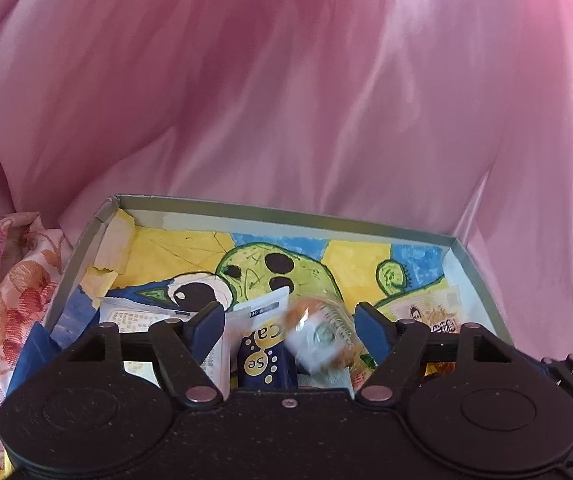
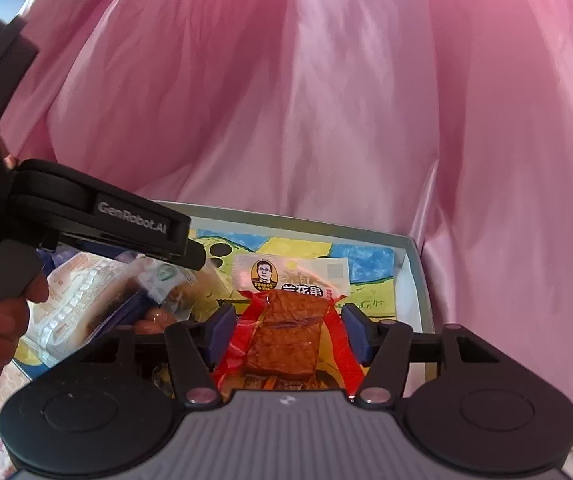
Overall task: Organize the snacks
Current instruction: 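Lower both snacks into the tray and open both tools to release them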
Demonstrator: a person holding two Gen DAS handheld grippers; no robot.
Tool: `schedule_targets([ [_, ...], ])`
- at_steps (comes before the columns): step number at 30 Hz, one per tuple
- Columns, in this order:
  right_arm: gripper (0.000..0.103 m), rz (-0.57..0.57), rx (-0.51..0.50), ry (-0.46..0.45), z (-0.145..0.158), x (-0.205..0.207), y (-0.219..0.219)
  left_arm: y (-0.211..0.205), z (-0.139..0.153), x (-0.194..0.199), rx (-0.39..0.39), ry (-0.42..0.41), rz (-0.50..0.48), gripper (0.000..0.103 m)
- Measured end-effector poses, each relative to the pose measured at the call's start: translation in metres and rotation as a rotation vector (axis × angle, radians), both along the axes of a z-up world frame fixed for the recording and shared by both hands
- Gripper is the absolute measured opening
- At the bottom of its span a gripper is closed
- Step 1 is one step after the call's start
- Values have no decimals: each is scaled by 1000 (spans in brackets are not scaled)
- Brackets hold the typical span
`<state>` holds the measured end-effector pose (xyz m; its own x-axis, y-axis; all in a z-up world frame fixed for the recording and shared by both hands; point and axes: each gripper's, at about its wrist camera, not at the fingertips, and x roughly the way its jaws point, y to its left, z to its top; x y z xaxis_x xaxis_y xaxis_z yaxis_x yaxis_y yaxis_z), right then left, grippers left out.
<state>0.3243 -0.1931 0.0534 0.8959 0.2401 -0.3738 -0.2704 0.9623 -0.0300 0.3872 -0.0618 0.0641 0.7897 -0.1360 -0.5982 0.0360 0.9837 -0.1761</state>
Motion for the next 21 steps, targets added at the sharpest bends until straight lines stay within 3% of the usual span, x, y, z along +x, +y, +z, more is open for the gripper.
schedule_targets([
  [3,67,-12,29,3,2,1,-4,3,5,-5,-3,-22,12,84],
  [7,81,-18,70,-26,9,-3,-7,6,12,-14,10,-58,25,89],
  [9,84,-19,84,-38,13,-6,-8,8,16,-20,19,-85,44,93],
  [21,103,-24,126,-113,44,-35,-19,20,43,-56,22,-165,124,101],
])
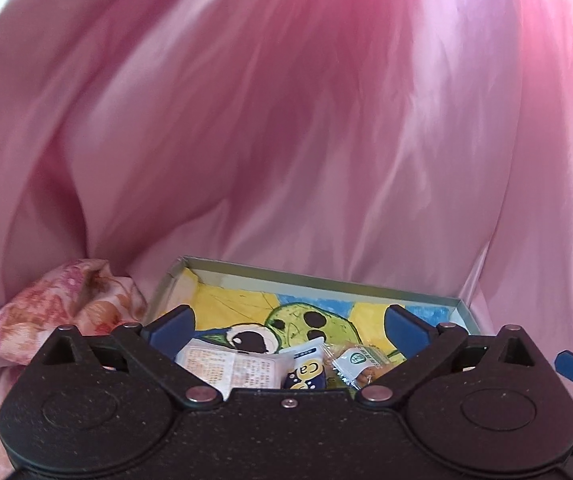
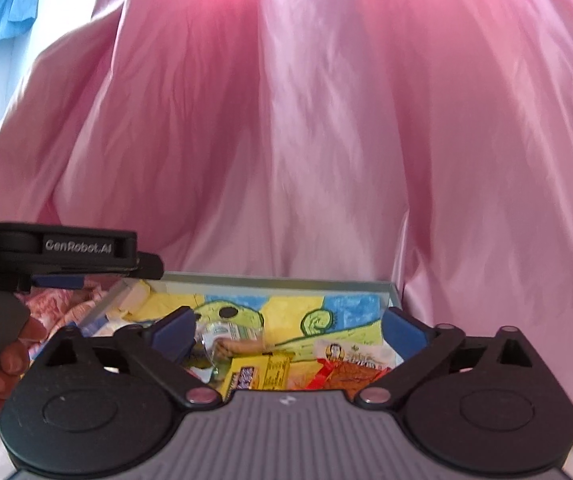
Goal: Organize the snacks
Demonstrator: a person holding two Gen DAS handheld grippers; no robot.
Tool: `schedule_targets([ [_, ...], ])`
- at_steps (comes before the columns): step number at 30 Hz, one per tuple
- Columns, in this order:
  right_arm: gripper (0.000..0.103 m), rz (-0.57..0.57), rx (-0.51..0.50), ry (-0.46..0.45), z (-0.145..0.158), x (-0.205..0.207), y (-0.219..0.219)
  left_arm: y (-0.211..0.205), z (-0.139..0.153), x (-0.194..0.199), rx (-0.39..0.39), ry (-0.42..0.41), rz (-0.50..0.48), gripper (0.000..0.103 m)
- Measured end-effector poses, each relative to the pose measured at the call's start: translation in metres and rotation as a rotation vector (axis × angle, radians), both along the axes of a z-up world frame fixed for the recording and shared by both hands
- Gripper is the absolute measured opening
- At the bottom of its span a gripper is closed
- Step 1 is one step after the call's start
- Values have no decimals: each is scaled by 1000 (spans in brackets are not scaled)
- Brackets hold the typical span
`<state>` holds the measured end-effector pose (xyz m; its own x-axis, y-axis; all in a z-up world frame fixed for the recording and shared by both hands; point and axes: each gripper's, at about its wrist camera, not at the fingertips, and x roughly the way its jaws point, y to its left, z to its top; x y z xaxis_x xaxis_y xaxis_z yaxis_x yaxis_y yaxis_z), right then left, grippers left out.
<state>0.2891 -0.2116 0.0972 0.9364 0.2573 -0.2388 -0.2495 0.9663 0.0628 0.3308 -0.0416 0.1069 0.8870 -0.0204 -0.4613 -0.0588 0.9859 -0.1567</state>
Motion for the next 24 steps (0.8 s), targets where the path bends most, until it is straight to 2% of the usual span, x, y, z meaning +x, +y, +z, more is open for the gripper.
schedule_targets([
  [15,103,2,16,-75,32,-61,-3,31,23,-69,13,-60,117,102],
  [24,103,9,-2,-82,32,-105,-3,41,15,-125,20,-63,145,102],
])
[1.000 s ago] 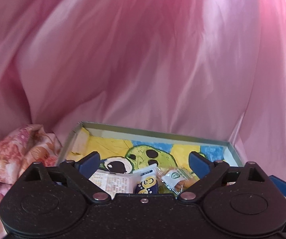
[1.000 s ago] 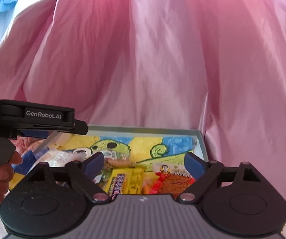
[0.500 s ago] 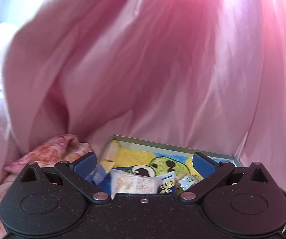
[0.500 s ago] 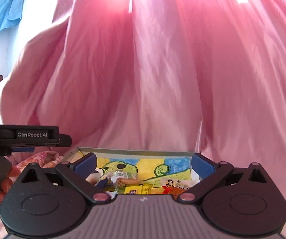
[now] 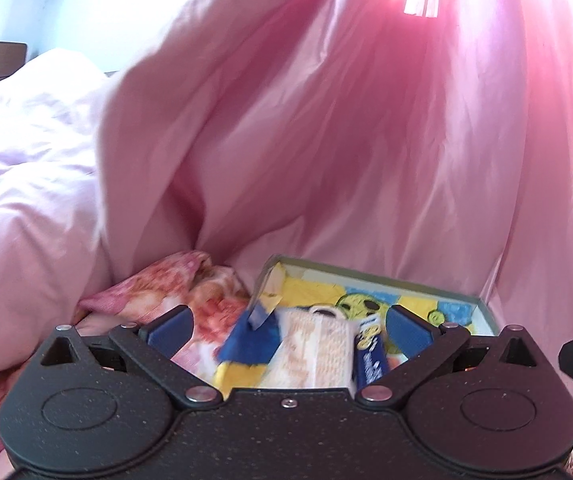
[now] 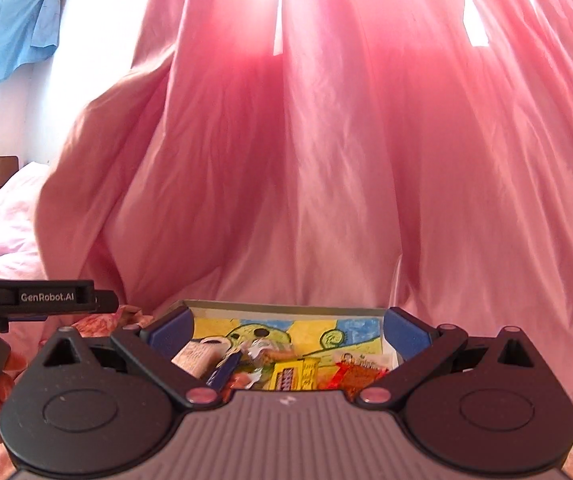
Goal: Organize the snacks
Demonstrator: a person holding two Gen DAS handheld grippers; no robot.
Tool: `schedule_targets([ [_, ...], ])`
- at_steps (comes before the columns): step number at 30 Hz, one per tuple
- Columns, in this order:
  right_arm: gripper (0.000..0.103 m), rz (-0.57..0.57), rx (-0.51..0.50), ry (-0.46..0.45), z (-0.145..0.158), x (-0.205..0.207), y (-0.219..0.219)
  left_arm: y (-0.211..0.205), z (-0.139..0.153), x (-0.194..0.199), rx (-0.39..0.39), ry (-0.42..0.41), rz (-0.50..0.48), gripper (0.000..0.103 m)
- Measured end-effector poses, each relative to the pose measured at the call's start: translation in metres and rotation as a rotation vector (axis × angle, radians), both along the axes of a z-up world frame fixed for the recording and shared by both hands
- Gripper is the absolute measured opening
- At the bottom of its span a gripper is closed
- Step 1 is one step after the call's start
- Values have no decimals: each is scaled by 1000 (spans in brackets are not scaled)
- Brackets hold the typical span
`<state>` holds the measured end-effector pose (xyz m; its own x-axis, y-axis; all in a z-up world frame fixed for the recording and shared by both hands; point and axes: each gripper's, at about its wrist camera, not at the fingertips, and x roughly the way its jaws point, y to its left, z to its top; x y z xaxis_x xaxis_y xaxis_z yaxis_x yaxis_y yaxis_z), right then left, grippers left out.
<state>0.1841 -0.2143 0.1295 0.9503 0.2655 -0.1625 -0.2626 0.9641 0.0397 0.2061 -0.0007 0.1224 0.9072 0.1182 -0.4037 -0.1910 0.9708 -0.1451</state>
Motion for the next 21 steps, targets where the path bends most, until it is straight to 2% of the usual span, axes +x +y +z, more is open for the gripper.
schedule_targets([
  [13,103,-5,-26,21,-20,-62,3,12,-25,-74,28,17,28,102],
  [21,103,-18,-13,66,-38,-93,6,13,-42,-112,56,36,17,102],
])
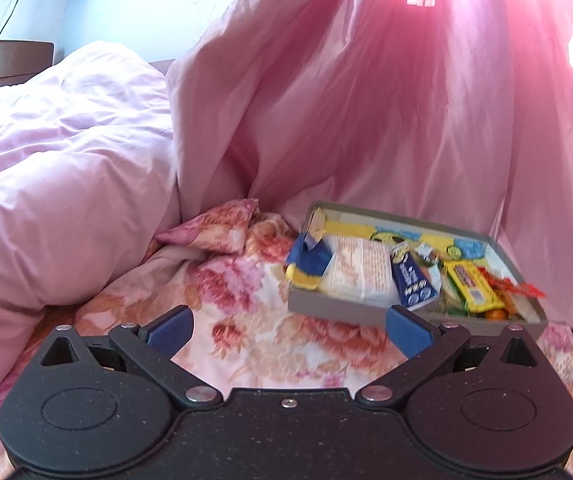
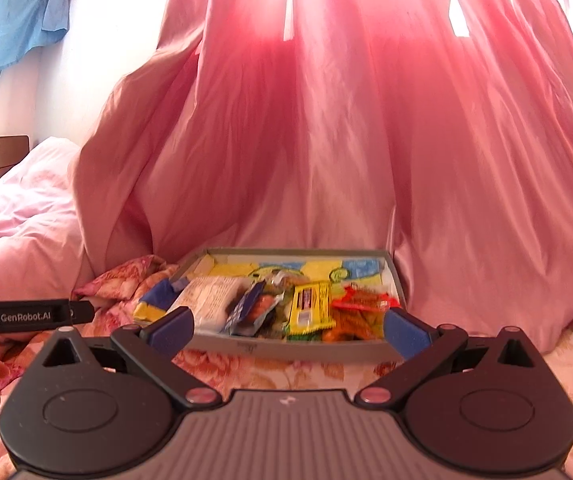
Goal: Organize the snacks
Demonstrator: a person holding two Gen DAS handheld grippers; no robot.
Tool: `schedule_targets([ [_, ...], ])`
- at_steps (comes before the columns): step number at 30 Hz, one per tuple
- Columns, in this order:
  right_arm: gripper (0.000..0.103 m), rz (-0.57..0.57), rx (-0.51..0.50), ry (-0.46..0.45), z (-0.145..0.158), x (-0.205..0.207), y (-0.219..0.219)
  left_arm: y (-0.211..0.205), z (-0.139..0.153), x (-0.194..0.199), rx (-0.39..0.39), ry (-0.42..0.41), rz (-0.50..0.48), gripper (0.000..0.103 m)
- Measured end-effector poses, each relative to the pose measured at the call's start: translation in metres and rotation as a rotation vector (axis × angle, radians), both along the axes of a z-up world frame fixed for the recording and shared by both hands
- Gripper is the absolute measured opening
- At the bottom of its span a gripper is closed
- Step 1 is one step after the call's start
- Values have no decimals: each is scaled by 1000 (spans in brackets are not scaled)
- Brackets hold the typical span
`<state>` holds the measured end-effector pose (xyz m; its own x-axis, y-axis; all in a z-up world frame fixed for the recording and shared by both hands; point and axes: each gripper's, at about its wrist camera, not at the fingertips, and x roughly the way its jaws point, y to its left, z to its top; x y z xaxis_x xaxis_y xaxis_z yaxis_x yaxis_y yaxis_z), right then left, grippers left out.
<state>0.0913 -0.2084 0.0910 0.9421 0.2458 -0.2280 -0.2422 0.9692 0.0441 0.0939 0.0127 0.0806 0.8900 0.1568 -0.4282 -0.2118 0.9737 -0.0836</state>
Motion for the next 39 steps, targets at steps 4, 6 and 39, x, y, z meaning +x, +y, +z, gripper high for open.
schedule_targets([
  [4,103,-3,-1,16,-8,-10,1,3,-8,-13,10,20,-5,102],
  [6,103,-3,-3,25,-13,-15,2,3,-11,-20,16,29,-11,102],
  [39,103,-51,-44,98,-52,-48,14,6,-47,-51,47,69,-43,102],
])
